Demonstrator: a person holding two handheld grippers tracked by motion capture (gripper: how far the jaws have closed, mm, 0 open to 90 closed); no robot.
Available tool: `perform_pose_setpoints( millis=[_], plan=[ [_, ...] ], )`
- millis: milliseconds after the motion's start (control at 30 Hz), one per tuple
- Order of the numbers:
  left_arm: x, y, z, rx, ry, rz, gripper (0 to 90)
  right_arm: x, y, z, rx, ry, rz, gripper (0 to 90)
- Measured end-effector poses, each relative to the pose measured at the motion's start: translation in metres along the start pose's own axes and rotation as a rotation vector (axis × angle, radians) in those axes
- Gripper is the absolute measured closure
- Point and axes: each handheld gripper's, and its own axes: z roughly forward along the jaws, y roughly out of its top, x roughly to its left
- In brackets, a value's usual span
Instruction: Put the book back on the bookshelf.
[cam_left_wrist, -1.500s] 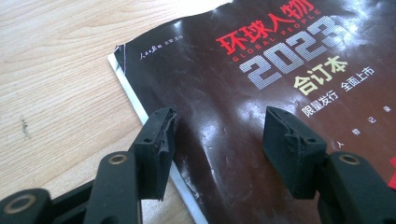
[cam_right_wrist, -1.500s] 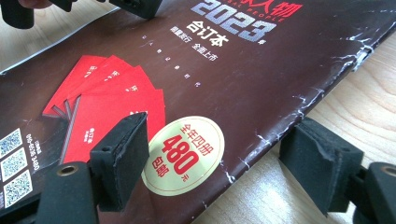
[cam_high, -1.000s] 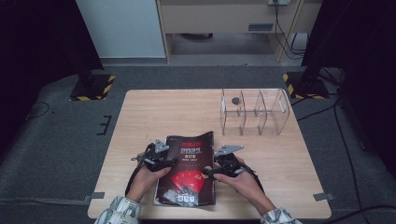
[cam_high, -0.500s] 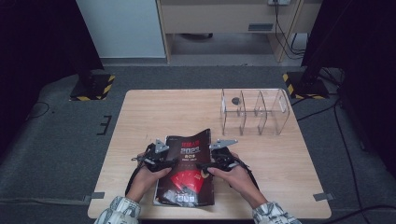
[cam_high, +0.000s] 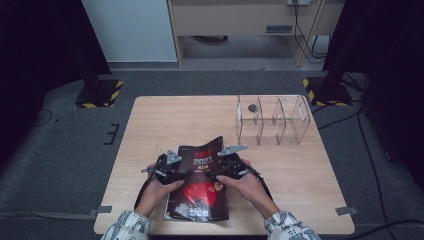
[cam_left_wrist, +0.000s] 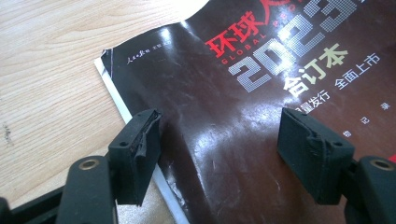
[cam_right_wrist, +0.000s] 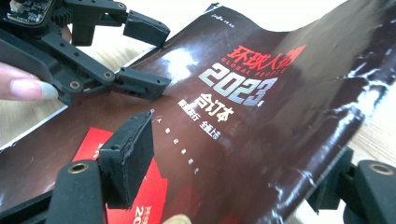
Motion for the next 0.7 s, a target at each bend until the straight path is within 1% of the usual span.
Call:
perform_pose_setpoints(
  millis=[67, 133, 267, 400, 567, 667, 700],
  plan=[
    [0.000, 0.000, 0.000, -0.002, -0.002, 0.000, 28.7, 0.001, 0.002, 0.002, 0.001, -0.003, 0.001, 28.2],
    [0.000, 0.000, 0.000, -0.002, -0.004, 0.000, 28.0, 0.002, 0.003, 0.004, 0.003, 0.006, 0.008, 28.4],
    [-0.001, 0.000, 0.001, -0.004, -0.006, 0.000, 27.0, 0.007, 0.006, 0.008, 0.006, 0.006, -0.003, 28.4],
    [-0.002, 0.000, 0.001, -0.008, -0.007, 0.003, 26.0, 0.011, 0.009, 0.013, 0.020, -0.007, -0.015, 28.5],
    [-0.003, 0.000, 0.002, -0.007, -0.010, 0.007, 24.4, 0.015, 0.012, 0.018, 0.034, -0.017, -0.026, 30.9],
    [-0.004, 0.000, 0.002, -0.009, -0.012, 0.008, 24.2, 0.015, 0.012, 0.018, 0.039, -0.026, -0.032, 32.0],
    [-0.004, 0.000, 0.002, -0.009, -0.013, 0.008, 24.2, 0.014, 0.011, 0.020, 0.051, -0.034, -0.042, 33.6]
  ],
)
